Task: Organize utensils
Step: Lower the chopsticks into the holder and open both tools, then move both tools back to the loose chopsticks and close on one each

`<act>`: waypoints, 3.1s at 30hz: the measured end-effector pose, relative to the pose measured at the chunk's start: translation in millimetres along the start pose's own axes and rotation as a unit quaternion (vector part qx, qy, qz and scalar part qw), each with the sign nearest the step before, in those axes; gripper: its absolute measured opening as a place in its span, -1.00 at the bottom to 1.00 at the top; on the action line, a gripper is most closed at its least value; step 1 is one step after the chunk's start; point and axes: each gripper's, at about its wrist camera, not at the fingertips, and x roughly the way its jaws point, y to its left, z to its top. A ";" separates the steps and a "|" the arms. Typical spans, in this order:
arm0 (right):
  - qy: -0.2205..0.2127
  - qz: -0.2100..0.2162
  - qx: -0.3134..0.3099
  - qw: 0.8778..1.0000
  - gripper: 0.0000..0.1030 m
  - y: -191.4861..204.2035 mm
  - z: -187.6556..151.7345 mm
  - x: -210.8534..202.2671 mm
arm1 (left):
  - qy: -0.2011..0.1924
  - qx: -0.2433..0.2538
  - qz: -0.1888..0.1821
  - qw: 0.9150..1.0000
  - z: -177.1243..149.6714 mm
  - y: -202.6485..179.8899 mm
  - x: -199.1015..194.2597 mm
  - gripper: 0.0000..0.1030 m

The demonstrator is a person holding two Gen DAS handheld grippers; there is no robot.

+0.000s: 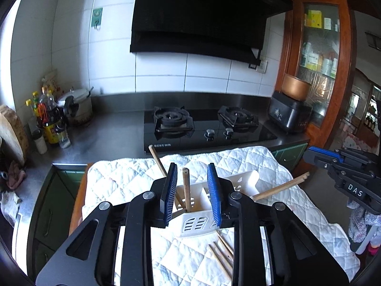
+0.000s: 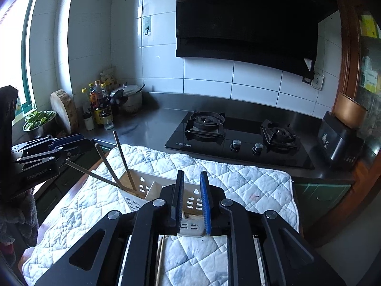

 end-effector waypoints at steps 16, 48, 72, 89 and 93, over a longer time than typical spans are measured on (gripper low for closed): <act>0.023 0.034 -0.002 0.999 -0.67 28.0 -116.9 -53.8 | 0.002 -0.026 -0.025 0.999 -91.8 -4.8 -83.3 -0.34; 0.159 0.058 0.019 0.985 -0.78 53.4 -247.7 50.1 | 0.093 -0.106 0.022 0.990 -229.5 15.1 -62.1 0.15; 0.153 0.059 0.030 0.986 -0.86 44.9 -245.4 44.4 | 0.156 -0.067 -0.019 0.985 -254.7 -44.3 -27.1 0.15; 0.107 0.065 0.057 0.991 -0.86 22.2 -232.2 10.3 | 0.197 -0.057 -0.017 0.979 -260.4 -81.3 13.4 -0.29; 0.104 0.066 0.062 0.990 -0.86 18.7 -232.7 9.3 | 0.204 -0.058 -0.009 0.977 -260.7 -83.0 22.7 -0.54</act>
